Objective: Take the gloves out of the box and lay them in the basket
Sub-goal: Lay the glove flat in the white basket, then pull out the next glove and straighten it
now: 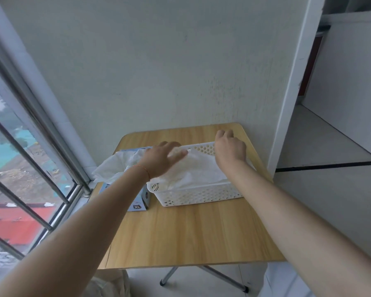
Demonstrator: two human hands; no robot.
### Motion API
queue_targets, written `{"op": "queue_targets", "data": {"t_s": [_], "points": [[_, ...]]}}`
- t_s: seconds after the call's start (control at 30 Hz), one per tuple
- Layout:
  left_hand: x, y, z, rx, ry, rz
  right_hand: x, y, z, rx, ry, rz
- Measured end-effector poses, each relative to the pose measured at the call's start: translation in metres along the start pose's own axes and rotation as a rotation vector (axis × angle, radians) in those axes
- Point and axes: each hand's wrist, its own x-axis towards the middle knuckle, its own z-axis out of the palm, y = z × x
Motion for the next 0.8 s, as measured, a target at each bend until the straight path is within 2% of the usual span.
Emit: {"op": "queue_targets", "data": {"t_s": [0.13,0.2,0.3,0.37,0.47,0.57,0.67,0.73,0.8], "points": [[-0.009,-0.02,-0.03,-0.183,0.136,-0.101,0.002,-0.04,-0.028,0.243,0.104,-0.146],[-0.018,-0.025,-0.043,-0.16,0.051,-0.09,0.002,-0.064,-0.033,0.414,0.077,-0.23],[-0.032,-0.036,-0.049,-0.065,-0.147,-0.045,0.003,-0.093,-0.031,0.625,-0.059,-0.279],[-0.039,-0.053,-0.044,-0.028,-0.143,-0.043,0.003,-0.11,-0.031,0.689,-0.135,-0.292],[-0.044,-0.074,-0.04,-0.015,0.057,-0.027,0.002,-0.127,-0.034,0.758,-0.179,-0.307],[-0.048,-0.087,-0.042,-0.17,0.279,-0.045,0.001,-0.138,-0.039,0.815,-0.224,-0.321],[-0.05,-0.098,-0.043,-0.386,0.411,-0.09,0.0,-0.144,-0.048,0.748,-0.385,-0.405],[-0.053,-0.102,-0.046,-0.519,0.489,-0.124,0.004,-0.149,-0.048,0.701,-0.338,-0.426],[-0.055,-0.105,-0.048,-0.603,0.527,-0.138,0.007,-0.154,-0.053,0.803,-0.244,-0.389]]}}
